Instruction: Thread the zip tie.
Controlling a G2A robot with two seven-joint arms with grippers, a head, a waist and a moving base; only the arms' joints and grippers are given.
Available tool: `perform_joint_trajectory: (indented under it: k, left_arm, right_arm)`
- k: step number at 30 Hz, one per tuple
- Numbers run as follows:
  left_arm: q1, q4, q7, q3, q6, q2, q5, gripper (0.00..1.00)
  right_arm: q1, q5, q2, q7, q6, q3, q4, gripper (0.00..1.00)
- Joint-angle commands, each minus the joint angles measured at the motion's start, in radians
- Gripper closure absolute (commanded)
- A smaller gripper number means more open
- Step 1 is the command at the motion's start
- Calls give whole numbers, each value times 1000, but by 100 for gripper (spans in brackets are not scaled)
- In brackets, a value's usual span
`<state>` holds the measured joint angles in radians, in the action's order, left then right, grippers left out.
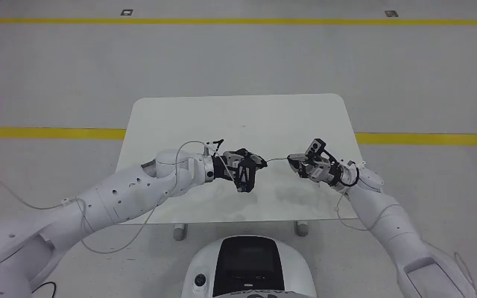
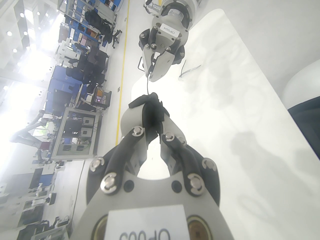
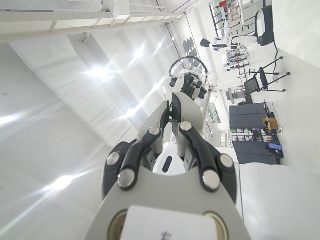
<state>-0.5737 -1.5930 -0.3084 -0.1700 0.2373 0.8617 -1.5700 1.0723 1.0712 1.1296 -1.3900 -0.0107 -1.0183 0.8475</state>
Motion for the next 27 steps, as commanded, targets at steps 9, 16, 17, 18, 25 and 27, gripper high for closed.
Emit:
perform_joint_trajectory:
  k: [9, 16, 17, 18, 25, 27]
  left_arm:
    - [0, 0, 0, 0, 0, 0, 0, 0]
    - [0, 0, 0, 0, 0, 0, 0, 0]
    - [0, 0, 0, 0, 0, 0, 0, 0]
    - [0, 0, 0, 0, 0, 0, 0, 0]
    - [-13, -4, -61, -17, 24, 0, 69, 0]
    - [-10, 36, -135, -44, 103, -5, 152, 0]
  right_arm:
    - [9, 3, -9, 0, -21, -1, 3, 100]
    - [28, 30, -17, 0, -38, -14, 14, 100]
    - [30, 35, -17, 0, -40, -15, 14, 100]
    - [30, 35, -17, 0, -40, -15, 14, 100]
    - [34, 9, -19, 35, -75, -22, 32, 100]
    - [51, -51, -27, 74, -141, -40, 63, 100]
